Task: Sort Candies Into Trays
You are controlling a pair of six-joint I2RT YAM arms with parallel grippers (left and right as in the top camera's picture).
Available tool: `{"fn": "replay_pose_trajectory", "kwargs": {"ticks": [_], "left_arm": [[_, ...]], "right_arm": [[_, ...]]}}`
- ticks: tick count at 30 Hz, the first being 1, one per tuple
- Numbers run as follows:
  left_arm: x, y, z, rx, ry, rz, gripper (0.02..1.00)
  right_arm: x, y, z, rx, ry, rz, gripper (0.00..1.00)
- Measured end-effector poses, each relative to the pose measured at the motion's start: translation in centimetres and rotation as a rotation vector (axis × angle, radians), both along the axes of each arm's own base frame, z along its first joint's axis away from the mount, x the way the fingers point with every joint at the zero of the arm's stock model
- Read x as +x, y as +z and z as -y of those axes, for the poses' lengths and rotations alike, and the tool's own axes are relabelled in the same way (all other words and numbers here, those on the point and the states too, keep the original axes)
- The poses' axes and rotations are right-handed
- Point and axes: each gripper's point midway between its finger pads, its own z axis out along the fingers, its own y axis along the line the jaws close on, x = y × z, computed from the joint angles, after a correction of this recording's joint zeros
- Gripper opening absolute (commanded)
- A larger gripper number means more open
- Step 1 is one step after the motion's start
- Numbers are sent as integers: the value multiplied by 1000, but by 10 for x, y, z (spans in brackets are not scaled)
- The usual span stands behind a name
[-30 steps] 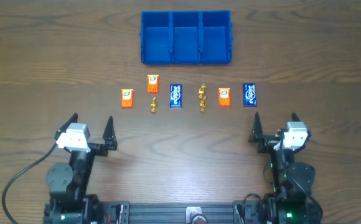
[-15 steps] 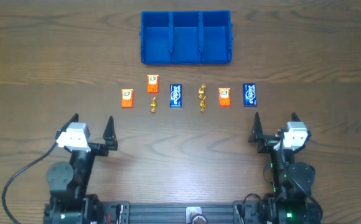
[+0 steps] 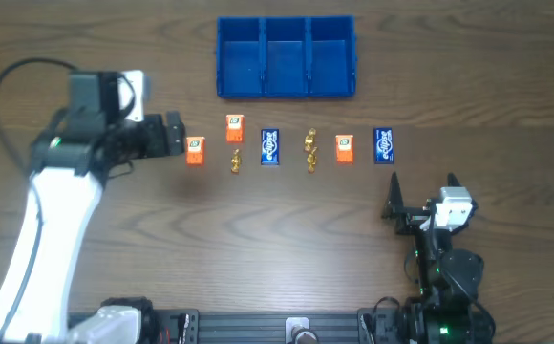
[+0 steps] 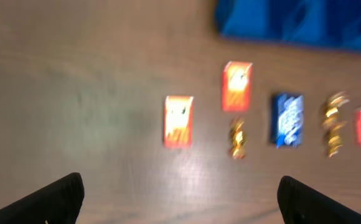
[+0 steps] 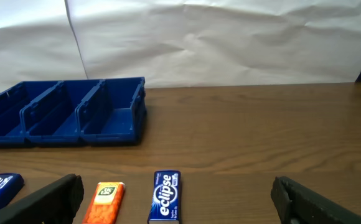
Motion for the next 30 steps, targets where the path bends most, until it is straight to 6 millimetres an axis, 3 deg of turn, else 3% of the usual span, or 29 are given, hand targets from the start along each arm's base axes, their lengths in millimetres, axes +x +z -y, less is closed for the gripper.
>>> {"fn": "replay_pose_trajectory", "kwargs": {"ticks": [2,8,18,20,25,26,27,30], "left_arm": [[3,-44,8,35,-1,-141,1000],[6,-111,26,126,-19,-308,1000],[22,-168,28,203,-6,-356,996],[26,-171,26,212,-2,-349,974],[30,-179,26,218,4,-348,825],[31,-179,27,216,2,-344,772],[33,-179,27,215,7,-340,658],[35,-179,30,215,-1,-331,483]], "right_arm": [[0,0,0,0,0,0,998],[0,0,0,0,0,0,1000],[0,0,0,0,0,0,1000],[0,0,0,0,0,0,1000],[0,0,0,0,0,0,1000],[0,0,0,0,0,0,1000],[0,0,0,0,0,0,1000],[0,0,0,0,0,0,1000]]}}
